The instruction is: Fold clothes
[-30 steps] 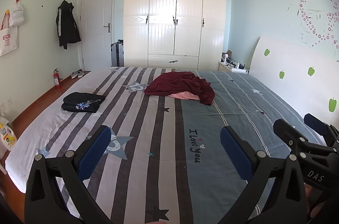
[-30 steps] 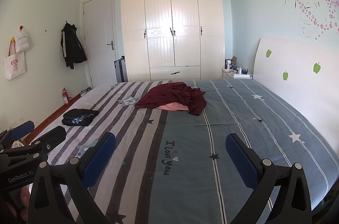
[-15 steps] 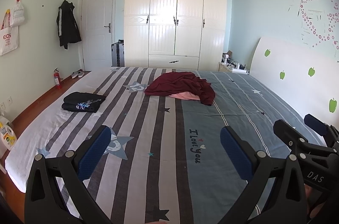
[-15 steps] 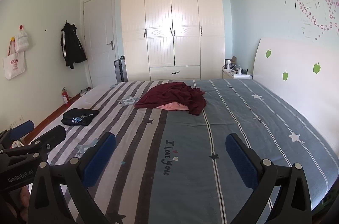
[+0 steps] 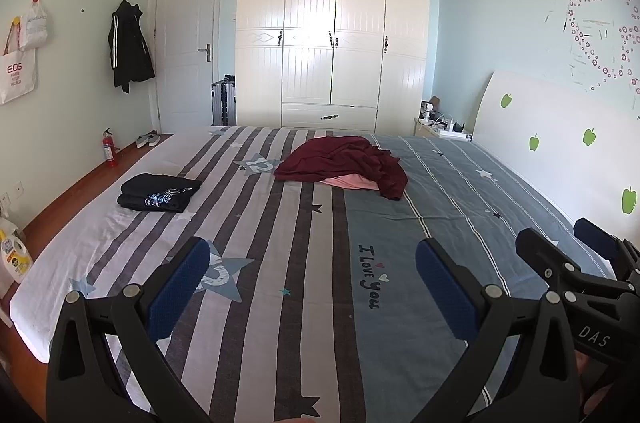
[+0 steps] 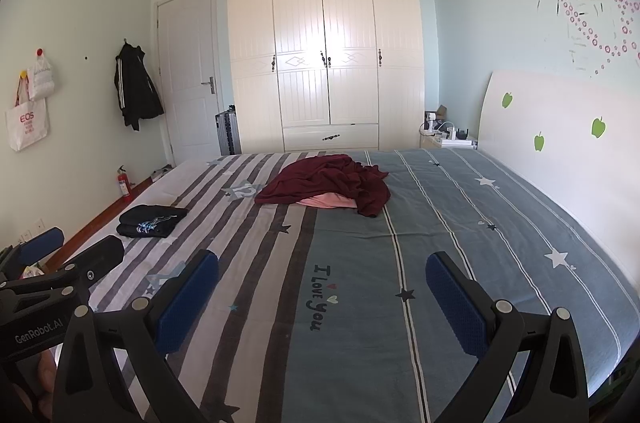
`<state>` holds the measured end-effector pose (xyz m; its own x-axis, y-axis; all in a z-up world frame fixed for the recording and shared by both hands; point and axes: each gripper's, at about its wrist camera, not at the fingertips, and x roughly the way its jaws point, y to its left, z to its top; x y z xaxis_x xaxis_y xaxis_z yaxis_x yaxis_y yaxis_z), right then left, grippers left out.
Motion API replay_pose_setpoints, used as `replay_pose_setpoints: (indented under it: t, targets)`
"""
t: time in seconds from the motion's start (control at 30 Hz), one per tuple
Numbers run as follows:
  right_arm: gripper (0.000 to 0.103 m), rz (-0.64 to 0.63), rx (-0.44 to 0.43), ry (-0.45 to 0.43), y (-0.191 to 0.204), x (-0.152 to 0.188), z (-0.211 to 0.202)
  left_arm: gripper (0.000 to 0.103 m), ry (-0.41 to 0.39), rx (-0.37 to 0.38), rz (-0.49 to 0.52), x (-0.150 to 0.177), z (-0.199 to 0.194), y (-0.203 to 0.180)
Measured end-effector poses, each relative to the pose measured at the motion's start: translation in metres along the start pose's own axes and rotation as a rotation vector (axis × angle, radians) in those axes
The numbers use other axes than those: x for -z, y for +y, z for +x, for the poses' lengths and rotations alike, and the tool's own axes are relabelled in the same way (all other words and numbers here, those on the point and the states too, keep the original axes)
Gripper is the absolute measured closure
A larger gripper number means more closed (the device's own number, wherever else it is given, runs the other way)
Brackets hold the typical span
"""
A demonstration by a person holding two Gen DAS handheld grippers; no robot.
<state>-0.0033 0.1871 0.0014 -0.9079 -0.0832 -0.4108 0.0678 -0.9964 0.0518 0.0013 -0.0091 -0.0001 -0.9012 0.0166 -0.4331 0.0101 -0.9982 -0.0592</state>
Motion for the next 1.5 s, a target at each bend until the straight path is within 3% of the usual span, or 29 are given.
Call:
replay_pose_setpoints:
  t: [0.93,1.07,1.3,1.5]
  targets:
    - [0.000,0.003,0.004,-0.002,-0.002,0.000,0.000,0.001,-0.003,0.002,-0.003,-0.003,0.000,0.000]
    - [0.000,0.003,0.009,0.002,-0.004,0.000,0.007,0.001,-0.008,0.043,-0.010,-0.001,0.011,0.002]
    - [0.000,0.009,0.001,0.059,-0.013,0.020,0.072,0.001,0.013,0.077,-0.005,0.016,0.081,0.007]
    - [0.000,0.054,-0.008,0.099,-0.032,0.050,0.175,0.001,0.027,0.094,0.009,0.036,0.195,0.012]
